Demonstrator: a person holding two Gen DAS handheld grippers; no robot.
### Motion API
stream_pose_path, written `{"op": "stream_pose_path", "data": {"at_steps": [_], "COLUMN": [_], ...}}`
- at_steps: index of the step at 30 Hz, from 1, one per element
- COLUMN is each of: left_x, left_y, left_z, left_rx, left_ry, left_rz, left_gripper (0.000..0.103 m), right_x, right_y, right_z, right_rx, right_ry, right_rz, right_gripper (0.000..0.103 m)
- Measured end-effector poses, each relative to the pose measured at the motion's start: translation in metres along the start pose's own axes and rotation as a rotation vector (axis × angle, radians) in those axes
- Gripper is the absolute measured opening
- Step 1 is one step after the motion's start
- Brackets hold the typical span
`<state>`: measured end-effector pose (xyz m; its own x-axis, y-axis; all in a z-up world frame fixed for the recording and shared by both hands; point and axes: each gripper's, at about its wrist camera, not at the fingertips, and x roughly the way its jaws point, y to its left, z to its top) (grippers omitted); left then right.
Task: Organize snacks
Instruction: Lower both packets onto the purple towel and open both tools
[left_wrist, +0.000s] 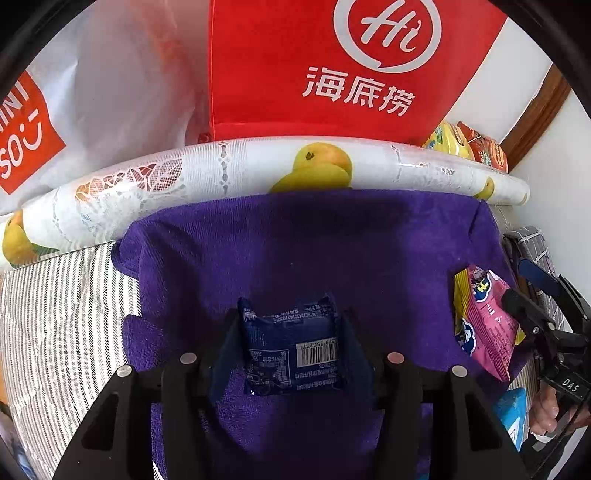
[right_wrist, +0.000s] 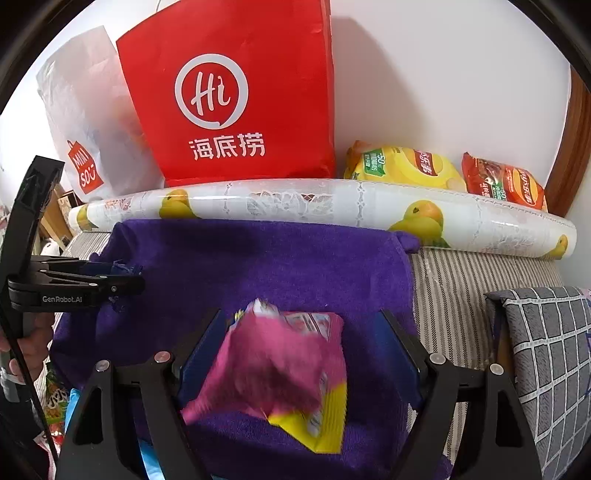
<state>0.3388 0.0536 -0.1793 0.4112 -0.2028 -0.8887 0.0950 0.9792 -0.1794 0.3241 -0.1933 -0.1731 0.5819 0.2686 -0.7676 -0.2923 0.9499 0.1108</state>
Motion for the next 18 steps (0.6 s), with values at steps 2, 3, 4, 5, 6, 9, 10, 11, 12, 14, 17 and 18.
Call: {"op": "stream_pose_path", "data": {"at_steps": [2, 3, 4, 5, 6, 9, 10, 11, 12, 14, 17, 18], "left_x": [-0.001, -0.002, -0.004, -0.008, -0.012, -0.021, -0.025, -0.028, -0.032, -0.042, -0.061, -0.067], "left_y": [0.001, 0.001, 0.001, 0.002, 0.002, 0.002, 0.002, 0.002, 0.001, -0.003, -0.011, -0.014], "left_z": [0.000, 0.000, 0.001, 0.000, 0.000, 0.002, 0.002, 0.002, 0.002, 0.001, -0.001, -0.002], "left_rx": [-0.004, -0.006, -0.007, -0.006, -0.004, -0.004, -0.005, -0.005, -0.003, 0.013, 0.047, 0.058], "left_ry": [0.008, 0.007, 0.002, -0.008, -0.021, -0.036, -0.040, -0.043, -0.048, -0.068, -0.115, -0.128], "left_rz": [-0.006, -0.008, -0.008, -0.006, -0.001, 0.001, 0.000, 0.002, 0.006, 0.018, 0.034, 0.037], "left_gripper": [0.059, 0.065, 0.071, 0.072, 0.072, 0.072, 0.072, 0.072, 0.072, 0.072, 0.072, 0.072], "right_x": [-0.005, -0.008, -0.013, -0.017, -0.021, -0.031, -0.033, -0.035, -0.037, -0.042, -0.059, -0.064], "right_y": [0.000, 0.000, 0.000, 0.000, 0.001, 0.002, 0.003, 0.004, 0.006, 0.009, 0.010, 0.008], "right_z": [0.002, 0.003, 0.004, 0.004, 0.005, 0.005, 0.004, 0.003, 0.001, -0.002, -0.013, -0.016], "right_rx": [0.007, 0.011, 0.018, 0.024, 0.031, 0.065, 0.073, 0.079, 0.083, 0.073, 0.079, 0.096], "right_ry": [-0.015, -0.025, -0.042, -0.055, -0.069, -0.079, -0.075, -0.071, -0.062, -0.045, -0.052, -0.057], "right_rz": [-0.003, -0.006, -0.012, -0.016, -0.020, -0.011, -0.012, -0.022, -0.051, -0.096, -0.132, -0.130], "right_gripper": [0.081, 0.081, 0.081, 0.081, 0.081, 0.081, 0.081, 0.081, 0.081, 0.081, 0.081, 0.081]}}
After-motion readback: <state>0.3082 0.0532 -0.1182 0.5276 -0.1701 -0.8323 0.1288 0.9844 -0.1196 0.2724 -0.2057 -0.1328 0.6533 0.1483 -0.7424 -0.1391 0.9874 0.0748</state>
